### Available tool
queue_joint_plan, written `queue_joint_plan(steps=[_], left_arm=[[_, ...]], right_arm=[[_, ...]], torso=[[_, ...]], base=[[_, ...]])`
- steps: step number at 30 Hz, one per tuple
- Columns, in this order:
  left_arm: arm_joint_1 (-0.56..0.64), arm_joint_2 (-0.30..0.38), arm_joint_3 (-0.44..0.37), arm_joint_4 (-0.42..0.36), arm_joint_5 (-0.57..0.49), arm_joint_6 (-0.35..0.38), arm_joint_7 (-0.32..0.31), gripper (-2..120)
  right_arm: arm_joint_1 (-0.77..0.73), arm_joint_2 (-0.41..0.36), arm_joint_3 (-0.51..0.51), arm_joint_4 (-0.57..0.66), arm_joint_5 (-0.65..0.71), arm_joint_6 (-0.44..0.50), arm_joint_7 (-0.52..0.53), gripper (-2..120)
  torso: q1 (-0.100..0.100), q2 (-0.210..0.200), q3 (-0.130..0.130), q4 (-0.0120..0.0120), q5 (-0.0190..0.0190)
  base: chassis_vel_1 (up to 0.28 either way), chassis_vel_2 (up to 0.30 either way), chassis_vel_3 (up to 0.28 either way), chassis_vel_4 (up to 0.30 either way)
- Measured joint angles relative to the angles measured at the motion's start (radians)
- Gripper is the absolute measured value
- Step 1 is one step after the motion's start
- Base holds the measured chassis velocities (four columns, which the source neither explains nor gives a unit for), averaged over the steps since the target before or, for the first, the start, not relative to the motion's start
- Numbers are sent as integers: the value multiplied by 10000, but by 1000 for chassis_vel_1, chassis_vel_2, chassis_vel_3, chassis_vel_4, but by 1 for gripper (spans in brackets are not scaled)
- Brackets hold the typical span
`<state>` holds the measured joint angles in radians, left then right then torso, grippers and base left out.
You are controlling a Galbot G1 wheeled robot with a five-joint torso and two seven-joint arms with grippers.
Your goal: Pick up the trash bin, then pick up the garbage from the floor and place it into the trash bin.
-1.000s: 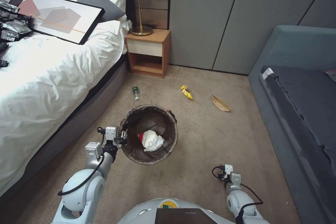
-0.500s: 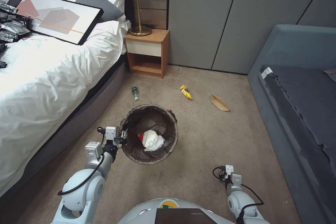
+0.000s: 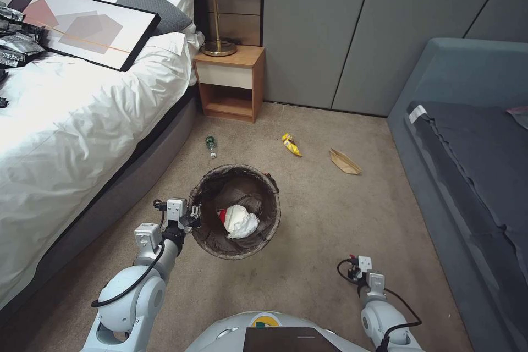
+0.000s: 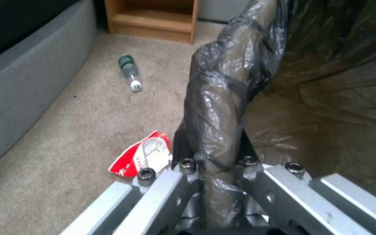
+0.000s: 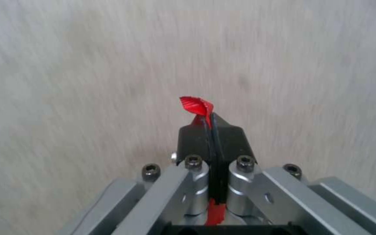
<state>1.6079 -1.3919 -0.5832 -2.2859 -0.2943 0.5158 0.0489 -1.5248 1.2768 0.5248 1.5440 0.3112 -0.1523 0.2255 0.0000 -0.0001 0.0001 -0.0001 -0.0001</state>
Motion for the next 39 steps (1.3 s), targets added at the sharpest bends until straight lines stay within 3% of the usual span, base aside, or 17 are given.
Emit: queue_joint_plan(steps=[10, 12, 17, 24, 31, 39], left_arm=[[-1, -7, 33, 45, 19, 9, -3, 0], [20, -5, 132, 63, 28, 19, -5, 0], [28, -6, 293, 89, 34, 45, -10, 0], [31, -17, 562, 104, 125, 105, -16, 0], [34, -29, 851, 42, 280, 202, -6, 0], [77, -145, 1113, 23, 487, 230, 8, 0]], right_arm=[[-380, 45, -6, 2497, -773, 763, 178, 0], [-439, 50, -123, 3519, -1107, 1527, -28, 0], [-426, 7, -339, 4757, -1292, 1920, -307, 0], [-360, -500, -1105, 6707, -1262, 3120, -2402, 0], [-54, -1161, -2172, 7150, -1078, 3389, -3830, 0], [132, -1665, -3342, 7126, -1066, 3196, -4225, 0]], torso=[[0, 0, 0, 1, -1], [0, 0, 0, 1, 0], [0, 0, 0, 2, 0], [0, 0, -1, 1, 0], [0, 1, -1, 2, 1], [0, 0, -1, 2, 1]], base=[[0, 0, 0, 0], [0, 0, 0, 0], [0, 0, 0, 0], [0, 0, 0, 0], [0, 0, 0, 0], [0, 0, 0, 0]])
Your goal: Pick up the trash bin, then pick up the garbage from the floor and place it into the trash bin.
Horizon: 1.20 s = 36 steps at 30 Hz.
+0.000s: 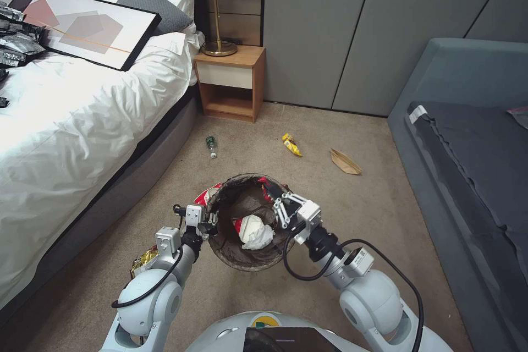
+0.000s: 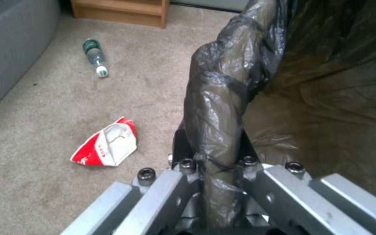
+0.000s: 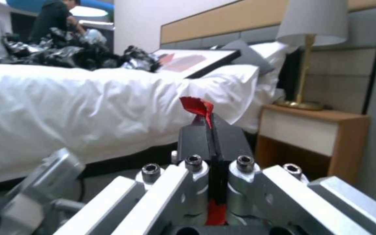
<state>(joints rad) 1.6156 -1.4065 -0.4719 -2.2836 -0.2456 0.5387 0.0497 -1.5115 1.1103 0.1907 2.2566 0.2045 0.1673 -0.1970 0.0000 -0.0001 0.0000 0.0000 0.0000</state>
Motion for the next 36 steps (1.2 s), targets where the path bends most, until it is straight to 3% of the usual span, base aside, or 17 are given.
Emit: queue_joint_plan(steps=[18, 36], left_arm=[[-24, -62, 95, -5, 34, 40, -3, 0], [-10, 3, 53, -67, -137, 167, -27, 0]], right_arm=[[-144, 213, -601, -806, -479, -30, 40, 0], [-104, 163, -505, -983, -480, -72, 86, 65]], torso=[[0, 1, 0, -1, 0], [0, 1, 0, 0, 0]], base=[[0, 0, 0, 0], [0, 0, 0, 0]])
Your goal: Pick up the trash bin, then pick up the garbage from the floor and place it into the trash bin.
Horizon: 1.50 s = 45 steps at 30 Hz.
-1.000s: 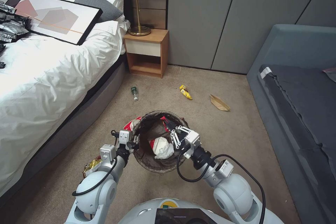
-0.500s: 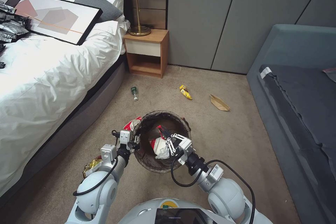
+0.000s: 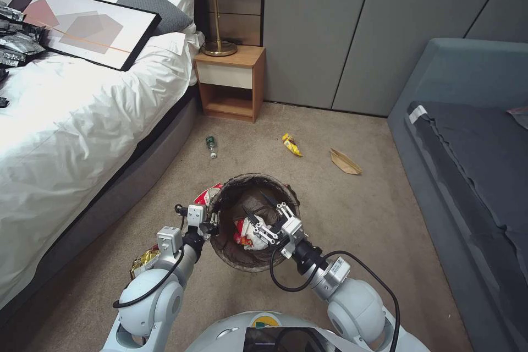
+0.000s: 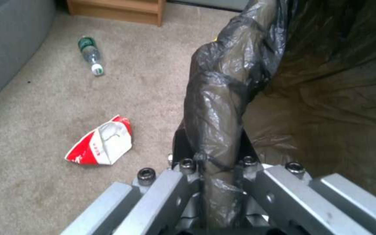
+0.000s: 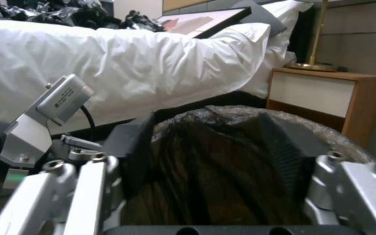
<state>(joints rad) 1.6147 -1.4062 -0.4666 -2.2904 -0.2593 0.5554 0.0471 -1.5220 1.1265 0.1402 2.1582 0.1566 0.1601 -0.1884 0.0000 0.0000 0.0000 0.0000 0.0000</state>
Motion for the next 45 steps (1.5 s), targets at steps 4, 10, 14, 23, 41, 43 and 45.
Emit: queue_joint_plan(steps=[4, 10, 14, 23, 41, 43, 45], left_arm=[[-3, -4, 2, -7, -29, 36, -13, 0], [-7, -25, 0, -8, -32, 42, -16, 0], [0, -37, -19, -7, -32, 41, -16, 0], [1, -42, -110, 48, -34, 33, -17, 0], [-153, 72, -544, 134, -452, 7, -18, 0], [-149, 111, -573, 133, -484, -22, -17, 0], [-149, 150, -579, 132, -492, -41, -15, 0]], right_arm=[[1, 41, 33, -8, 2, 2, 0, 80], [-6, 108, 41, -13, -6, 27, 1, 99], [-46, 244, 121, 85, -76, 62, 193, 100], [-740, 1009, 1031, 1189, -1291, -365, 2594, 100], [-2820, 2506, 3712, 1681, -2244, 404, 4512, 100], [-3107, 2858, 3866, 1398, -2247, 1097, 4538, 100], [-3378, 3077, 3926, 1194, -2249, 1585, 4526, 100]], torso=[[0, 0, 0, 0, 0], [0, 0, 0, 0, 0], [0, 0, 0, 0, 0], [0, 0, 0, -1, -1], [0, 0, 0, -1, 0], [0, 0, -1, -1, 1], [0, 0, 0, -1, 0]], base=[[0, 0, 0, 0], [0, 0, 0, 0], [0, 0, 0, 0], [0, 0, 0, 0], [0, 0, 0, 0], [0, 0, 0, 0], [0, 0, 0, 0]])
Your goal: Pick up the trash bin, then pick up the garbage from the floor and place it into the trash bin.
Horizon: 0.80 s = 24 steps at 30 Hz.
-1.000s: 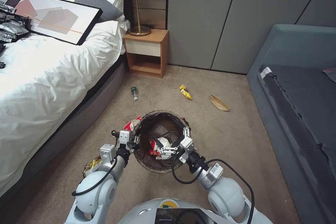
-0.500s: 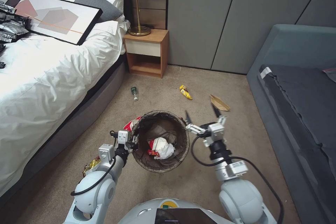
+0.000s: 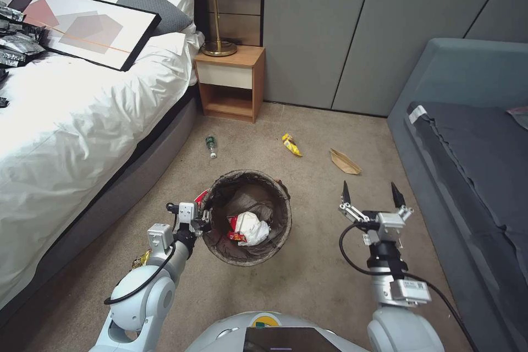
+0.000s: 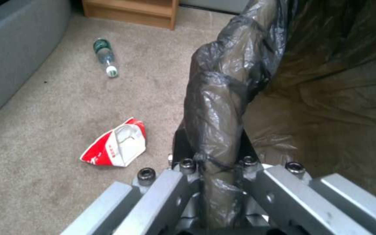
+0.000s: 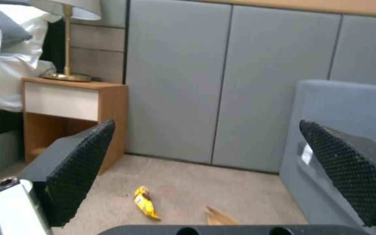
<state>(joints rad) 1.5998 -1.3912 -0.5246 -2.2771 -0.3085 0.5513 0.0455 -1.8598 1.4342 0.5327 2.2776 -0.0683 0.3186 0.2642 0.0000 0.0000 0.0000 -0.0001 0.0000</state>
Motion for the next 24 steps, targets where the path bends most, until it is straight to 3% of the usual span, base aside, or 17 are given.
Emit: queue_joint_plan(steps=[7, 24], left_arm=[[-17, 42, 34, 2, -2, -25, 6, 0], [20, 12, 58, -26, 46, -31, 12, 0]], right_arm=[[-349, 382, 54, -386, -8, 1091, -240, 100], [58, 455, 235, -781, -119, 1256, -443, 100]], torso=[[0, 0, 0, 1, -1], [0, 0, 1, 1, 0]], base=[[0, 0, 0, 0], [0, 0, 0, 0]])
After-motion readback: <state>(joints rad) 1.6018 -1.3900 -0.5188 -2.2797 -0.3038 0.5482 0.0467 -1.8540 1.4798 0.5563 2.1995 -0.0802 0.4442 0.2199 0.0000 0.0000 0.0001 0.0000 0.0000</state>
